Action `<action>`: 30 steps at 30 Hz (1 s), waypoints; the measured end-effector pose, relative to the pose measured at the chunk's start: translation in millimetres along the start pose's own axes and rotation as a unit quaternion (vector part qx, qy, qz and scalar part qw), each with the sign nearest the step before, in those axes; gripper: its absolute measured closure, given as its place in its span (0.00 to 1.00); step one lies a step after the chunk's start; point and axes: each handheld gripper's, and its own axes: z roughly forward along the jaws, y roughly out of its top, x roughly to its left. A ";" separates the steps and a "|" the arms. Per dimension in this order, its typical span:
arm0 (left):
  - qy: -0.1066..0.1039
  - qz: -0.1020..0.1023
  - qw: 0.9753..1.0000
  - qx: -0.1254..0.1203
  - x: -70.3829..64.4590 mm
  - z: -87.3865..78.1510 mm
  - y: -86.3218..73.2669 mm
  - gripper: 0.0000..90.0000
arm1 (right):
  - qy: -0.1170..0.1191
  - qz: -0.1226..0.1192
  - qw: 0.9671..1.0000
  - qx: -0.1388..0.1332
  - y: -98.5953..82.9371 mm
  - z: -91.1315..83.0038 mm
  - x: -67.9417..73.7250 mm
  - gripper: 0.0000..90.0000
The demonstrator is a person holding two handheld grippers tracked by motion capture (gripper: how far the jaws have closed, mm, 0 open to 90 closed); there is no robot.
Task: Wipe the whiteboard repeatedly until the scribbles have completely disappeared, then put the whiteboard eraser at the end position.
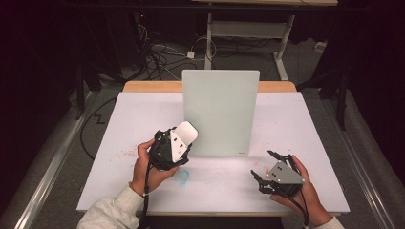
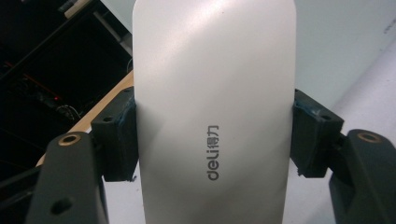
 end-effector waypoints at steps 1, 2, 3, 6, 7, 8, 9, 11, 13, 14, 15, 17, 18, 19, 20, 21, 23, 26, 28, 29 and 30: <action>-0.005 0.001 1.000 0.001 -0.4 -0.9 -0.4 0.32 | 0.000 0.000 1.000 -0.001 -0.1 0.1 -0.4 0.22; -0.011 0.002 1.000 -0.001 -1.3 -1.5 -0.9 0.32 | -0.001 0.001 1.000 0.000 -0.1 -0.1 -0.7 0.22; -0.017 0.004 1.000 -0.002 -2.3 -2.2 -1.4 0.32 | -0.002 0.002 1.000 -0.001 -0.1 0.0 -1.3 0.22; -0.031 0.013 0.999 0.000 -6.0 -3.0 -1.6 0.32 | -0.005 0.006 1.000 -0.001 -0.1 0.3 -2.4 0.22; -0.036 0.015 0.999 0.000 -7.2 -3.3 -1.5 0.32 | -0.005 0.007 1.000 -0.001 -0.2 0.4 -2.7 0.22; -0.039 0.020 0.999 0.000 -8.3 -4.0 -1.3 0.32 | -0.005 0.007 1.000 0.000 -0.4 0.5 -2.9 0.22; -0.042 0.023 0.999 -0.001 -9.4 -4.6 -1.2 0.32 | -0.005 0.005 1.000 0.001 -0.7 0.4 -3.2 0.22; -0.049 0.027 0.998 0.001 -11.5 -5.5 -0.9 0.32 | -0.005 0.007 1.000 0.001 -1.5 0.5 -3.7 0.22; -0.059 0.032 0.998 0.000 -13.5 -6.3 -1.2 0.32 | -0.005 0.009 1.000 0.001 -1.9 0.4 -4.3 0.22; -0.065 0.037 0.997 0.001 -14.6 -6.7 -1.0 0.32 | -0.004 0.010 1.000 0.001 -2.0 0.4 -4.4 0.22; -0.070 0.040 0.997 0.002 -15.9 -6.9 -0.9 0.32 | -0.005 0.011 1.000 0.002 -2.0 0.5 -4.2 0.22; -0.079 0.048 0.996 0.004 -18.6 -7.3 -0.4 0.32 | -0.003 0.010 1.000 0.000 -1.8 0.8 -4.7 0.22; -0.083 0.051 0.995 0.006 -20.4 -7.2 0.0 0.32 | -0.003 0.012 1.000 0.001 -1.7 1.1 -4.6 0.22; -0.090 0.055 0.994 0.008 -21.8 -7.3 0.4 0.32 | -0.003 0.013 1.000 0.001 -1.6 1.5 -4.2 0.22; -0.097 0.059 0.993 0.010 -23.5 -7.6 0.8 0.32 | -0.001 0.010 1.000 0.002 -1.7 1.8 -4.0 0.22; -0.104 0.065 0.992 0.013 -25.1 -7.8 1.4 0.32 | -0.001 0.007 1.000 0.002 -1.9 1.9 -3.8 0.22; -0.118 0.076 0.990 0.018 -29.4 -8.0 2.9 0.32 | 0.001 0.007 1.000 0.004 -2.6 1.5 -2.8 0.22; -0.140 0.086 0.986 0.023 -35.2 -7.6 5.6 0.32 | -0.001 0.007 1.000 0.003 -2.9 0.8 -3.8 0.22; -0.151 0.096 0.984 0.026 -39.5 -6.3 7.8 0.32 | 0.000 0.010 1.000 0.002 -3.6 -0.1 -3.9 0.22; -0.160 0.101 0.982 0.030 -41.7 -5.3 8.9 0.32 | 0.001 0.010 1.000 0.003 -4.2 -0.3 -3.8 0.22; -0.166 0.106 0.980 0.032 -44.1 -4.6 9.8 0.32 | -0.001 0.009 1.000 0.004 -4.8 -0.4 -3.8 0.22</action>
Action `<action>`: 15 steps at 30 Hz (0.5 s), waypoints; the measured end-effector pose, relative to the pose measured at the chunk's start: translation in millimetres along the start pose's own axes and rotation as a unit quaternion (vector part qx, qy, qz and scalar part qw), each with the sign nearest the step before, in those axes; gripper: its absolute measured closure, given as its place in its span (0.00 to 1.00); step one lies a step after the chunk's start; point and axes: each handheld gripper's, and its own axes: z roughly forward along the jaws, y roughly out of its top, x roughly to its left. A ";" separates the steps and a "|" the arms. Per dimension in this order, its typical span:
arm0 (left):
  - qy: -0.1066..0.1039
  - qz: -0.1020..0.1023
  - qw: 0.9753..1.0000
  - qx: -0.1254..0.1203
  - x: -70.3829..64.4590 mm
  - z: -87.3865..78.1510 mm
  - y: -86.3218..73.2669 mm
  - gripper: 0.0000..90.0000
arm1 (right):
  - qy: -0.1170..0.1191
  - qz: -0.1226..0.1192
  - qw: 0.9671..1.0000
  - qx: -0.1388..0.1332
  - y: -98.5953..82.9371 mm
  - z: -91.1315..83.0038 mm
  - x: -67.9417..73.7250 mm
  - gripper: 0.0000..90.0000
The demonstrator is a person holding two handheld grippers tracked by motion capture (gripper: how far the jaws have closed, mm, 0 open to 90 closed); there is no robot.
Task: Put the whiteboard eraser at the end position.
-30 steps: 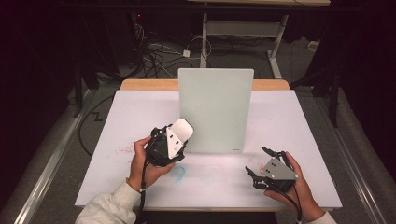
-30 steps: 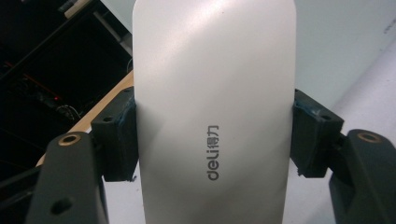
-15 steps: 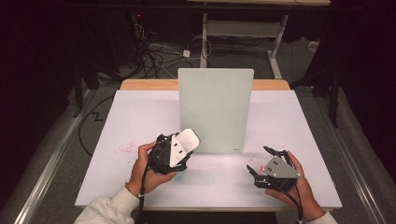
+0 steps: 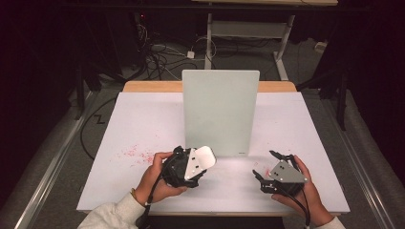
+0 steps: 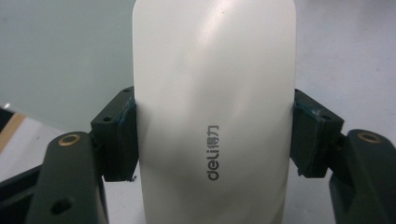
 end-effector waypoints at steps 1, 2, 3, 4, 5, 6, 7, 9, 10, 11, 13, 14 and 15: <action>-0.007 0.004 1.000 0.002 -1.8 1.4 1.3 0.32 | 0.000 0.001 1.000 0.001 -0.4 -0.1 -0.2 0.22; -0.015 0.009 1.000 0.007 -3.3 3.1 2.8 0.32 | -0.001 0.001 1.000 0.002 -0.6 -0.4 -0.5 0.22; -0.022 0.014 1.000 0.014 -4.8 4.7 4.4 0.32 | 0.000 0.002 1.000 0.001 -0.7 -0.9 -0.6 0.22; -0.029 0.021 0.999 0.021 -6.3 6.2 6.0 0.32 | 0.001 0.003 1.000 0.001 -0.7 -1.3 -0.5 0.22; -0.036 0.027 0.999 0.025 -7.6 7.5 7.4 0.32 | 0.000 0.004 1.000 0.001 -0.6 -1.8 -0.2 0.22; -0.045 0.034 0.998 0.028 -8.5 8.6 8.7 0.32 | 0.000 0.002 1.000 0.000 -0.3 -2.1 -0.2 0.22; -0.054 0.039 0.997 0.029 -9.2 9.7 10.1 0.32 | 0.001 0.001 1.000 -0.001 -0.1 -2.2 0.1 0.22; -0.067 0.045 0.996 0.030 -9.8 12.6 13.3 0.32 | 0.001 -0.001 1.000 -0.001 0.2 -2.1 0.9 0.22; -0.074 0.049 0.996 0.029 -10.0 14.6 15.0 0.32 | 0.002 -0.001 1.000 0.000 0.3 -2.1 1.2 0.22; -0.083 0.052 0.995 0.031 -10.1 16.9 17.1 0.32 | 0.003 -0.001 1.000 -0.002 0.3 -1.7 1.3 0.22; -0.103 0.059 0.992 0.038 -9.7 22.5 21.0 0.32 | 0.004 0.001 1.000 0.001 -0.1 -1.0 1.8 0.22; -0.111 0.063 0.991 0.040 -10.2 25.5 22.6 0.32 | 0.004 0.001 1.000 0.002 -0.3 -0.7 1.9 0.22; -0.122 0.065 0.990 0.043 -10.5 29.0 24.2 0.32 | 0.004 -0.001 1.000 0.002 -0.5 -0.6 1.7 0.22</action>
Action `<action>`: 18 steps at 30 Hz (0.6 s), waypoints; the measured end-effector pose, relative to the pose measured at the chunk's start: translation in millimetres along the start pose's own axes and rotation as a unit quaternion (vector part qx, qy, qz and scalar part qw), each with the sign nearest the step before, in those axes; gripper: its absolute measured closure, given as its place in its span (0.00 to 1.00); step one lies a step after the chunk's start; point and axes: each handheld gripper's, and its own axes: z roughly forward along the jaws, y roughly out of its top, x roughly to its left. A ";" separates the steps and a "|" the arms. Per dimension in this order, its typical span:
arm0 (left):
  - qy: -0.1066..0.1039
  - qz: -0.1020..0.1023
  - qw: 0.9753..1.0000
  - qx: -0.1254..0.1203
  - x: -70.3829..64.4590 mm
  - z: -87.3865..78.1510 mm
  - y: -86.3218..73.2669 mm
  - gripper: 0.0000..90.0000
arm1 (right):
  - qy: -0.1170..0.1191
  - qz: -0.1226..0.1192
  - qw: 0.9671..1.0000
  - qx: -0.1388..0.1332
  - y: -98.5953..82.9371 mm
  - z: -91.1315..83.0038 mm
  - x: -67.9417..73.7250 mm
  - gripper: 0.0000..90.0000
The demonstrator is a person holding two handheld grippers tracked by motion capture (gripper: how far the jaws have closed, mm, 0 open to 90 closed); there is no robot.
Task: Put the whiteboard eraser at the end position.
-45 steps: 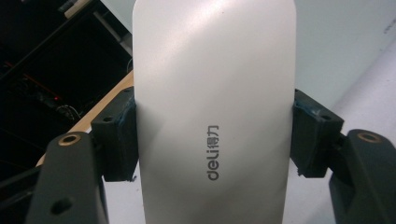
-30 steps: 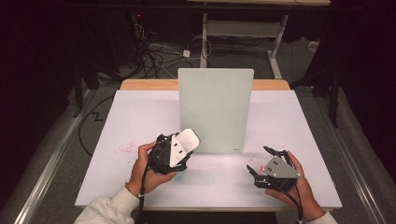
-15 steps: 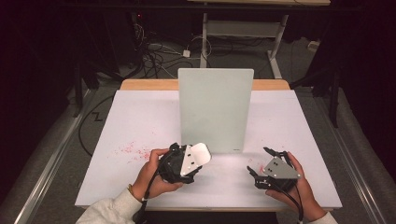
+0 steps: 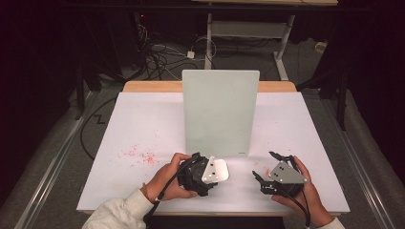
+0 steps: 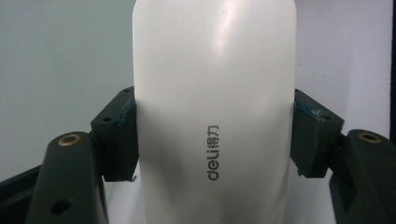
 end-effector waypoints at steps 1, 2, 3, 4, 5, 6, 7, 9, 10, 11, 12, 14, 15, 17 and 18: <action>-0.005 0.004 1.000 0.006 0.1 3.4 1.9 0.32 | -0.001 -0.001 1.000 0.001 -0.2 0.0 -0.1 0.22; -0.008 0.009 1.000 0.010 0.0 7.0 3.6 0.32 | -0.002 0.000 1.000 0.002 -0.4 0.0 -0.3 0.22; -0.012 0.012 1.000 0.013 -0.1 10.3 5.2 0.32 | -0.004 0.004 1.000 0.002 -0.6 0.0 -0.2 0.22; -0.017 0.015 1.000 0.014 -0.1 13.2 6.7 0.32 | -0.007 0.004 1.000 0.004 -0.7 0.0 -0.4 0.22; -0.024 0.015 0.999 0.015 -0.1 15.8 8.1 0.32 | -0.008 0.002 1.000 0.005 -0.8 0.4 -0.9 0.22; -0.027 0.019 0.999 0.016 -0.2 18.1 9.6 0.32 | -0.009 0.002 1.000 0.006 -0.9 0.6 -1.1 0.22; -0.028 0.023 0.999 0.020 -0.2 20.2 11.1 0.32 | -0.008 0.000 1.000 0.006 -0.9 0.9 -1.6 0.22; -0.034 0.031 0.999 0.028 0.2 23.2 13.8 0.32 | -0.010 -0.001 1.000 0.008 -1.1 1.2 -0.7 0.22; -0.036 0.032 0.998 0.030 0.3 24.5 14.9 0.32 | -0.010 0.000 1.000 0.009 -1.2 1.4 -0.1 0.22; -0.038 0.033 0.998 0.031 0.4 25.9 15.8 0.32 | -0.010 -0.001 1.000 0.009 -1.2 1.4 0.2 0.22; -0.038 0.034 0.998 0.032 0.1 27.0 16.7 0.32 | -0.009 -0.002 1.000 0.009 -1.2 1.5 0.4 0.22; -0.037 0.036 0.998 0.033 -1.1 28.6 17.8 0.32 | -0.008 -0.004 1.000 0.010 -1.3 1.4 0.7 0.22; -0.036 0.037 0.998 0.032 -1.5 28.9 18.0 0.31 | -0.008 -0.002 1.000 0.009 -1.3 1.4 0.8 0.22; -0.034 0.027 0.999 0.012 -1.9 26.4 18.1 0.29 | -0.009 -0.005 1.000 0.007 -1.2 1.2 0.3 0.22; -0.035 0.020 0.999 -0.002 -0.9 23.3 18.5 0.28 | -0.008 -0.004 1.000 0.007 -1.2 0.9 -0.1 0.22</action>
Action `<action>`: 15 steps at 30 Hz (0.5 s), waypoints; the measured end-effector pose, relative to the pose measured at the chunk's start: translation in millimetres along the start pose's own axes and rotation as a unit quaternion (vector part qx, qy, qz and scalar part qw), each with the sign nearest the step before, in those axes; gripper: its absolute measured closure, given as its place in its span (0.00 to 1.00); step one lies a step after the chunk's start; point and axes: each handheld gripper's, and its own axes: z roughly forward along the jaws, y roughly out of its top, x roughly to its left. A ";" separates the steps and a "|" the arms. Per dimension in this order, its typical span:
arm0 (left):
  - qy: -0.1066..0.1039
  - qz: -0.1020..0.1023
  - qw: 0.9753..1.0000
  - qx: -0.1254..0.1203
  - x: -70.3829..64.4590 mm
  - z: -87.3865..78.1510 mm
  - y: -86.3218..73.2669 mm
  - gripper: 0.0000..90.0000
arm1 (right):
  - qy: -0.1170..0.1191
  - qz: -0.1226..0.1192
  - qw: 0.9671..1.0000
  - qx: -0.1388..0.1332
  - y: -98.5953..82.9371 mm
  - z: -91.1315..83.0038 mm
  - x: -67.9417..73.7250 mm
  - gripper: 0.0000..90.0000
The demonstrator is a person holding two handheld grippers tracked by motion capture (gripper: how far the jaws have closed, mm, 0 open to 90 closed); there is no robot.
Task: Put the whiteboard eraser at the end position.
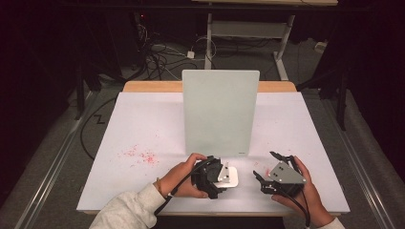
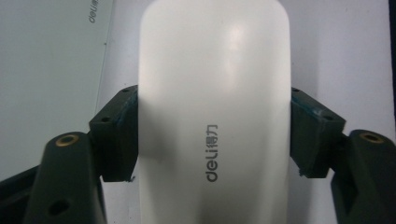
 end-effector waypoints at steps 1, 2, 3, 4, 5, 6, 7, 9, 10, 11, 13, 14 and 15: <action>0.003 -0.006 1.000 -0.011 0.6 -3.4 0.8 0.25 | 0.000 0.002 1.000 -0.001 0.1 0.1 0.2 0.22; 0.010 -0.008 1.000 -0.021 0.9 -6.8 1.3 0.24 | -0.001 0.001 1.000 -0.001 0.2 0.1 0.3 0.22; 0.013 -0.010 0.999 -0.030 1.3 -9.8 1.5 0.24 | 0.000 -0.001 1.000 -0.001 0.3 -0.1 0.2 0.22; 0.014 -0.014 0.999 -0.039 1.4 -12.3 1.3 0.24 | 0.001 -0.001 1.000 -0.002 0.5 0.1 0.5 0.22; 0.014 -0.016 0.999 -0.045 1.7 -14.3 0.9 0.23 | 0.002 -0.003 1.000 -0.002 0.6 -0.2 0.6 0.21; 0.018 -0.016 0.999 -0.047 1.6 -15.6 0.5 0.23 | 0.003 -0.002 1.000 -0.002 0.8 -0.5 0.8 0.22; 0.023 -0.015 0.999 -0.047 1.4 -16.5 0.2 0.23 | 0.003 0.000 1.000 -0.002 0.9 -0.7 1.3 0.22; 0.029 -0.019 0.998 -0.053 1.8 -18.3 -0.6 0.21 | 0.002 0.000 1.000 -0.002 1.2 -1.0 1.4 0.22; 0.031 -0.021 0.998 -0.057 2.0 -19.4 -1.1 0.21 | 0.002 -0.002 1.000 -0.003 1.4 -1.1 1.1 0.22; 0.038 -0.022 0.997 -0.060 2.1 -20.7 -1.6 0.21 | 0.002 -0.002 1.000 -0.004 1.5 -1.2 0.9 0.22; 0.047 -0.026 0.996 -0.069 3.2 -23.4 -3.3 0.21 | 0.003 0.001 1.000 -0.005 1.6 -1.5 1.0 0.22; 0.052 -0.027 0.996 -0.071 3.8 -24.7 -4.1 0.21 | 0.002 0.001 1.000 -0.005 1.7 -1.5 1.1 0.22; 0.062 -0.031 0.995 -0.076 4.1 -25.8 -5.1 0.21 | 0.003 0.001 1.000 -0.005 1.8 -1.7 1.2 0.21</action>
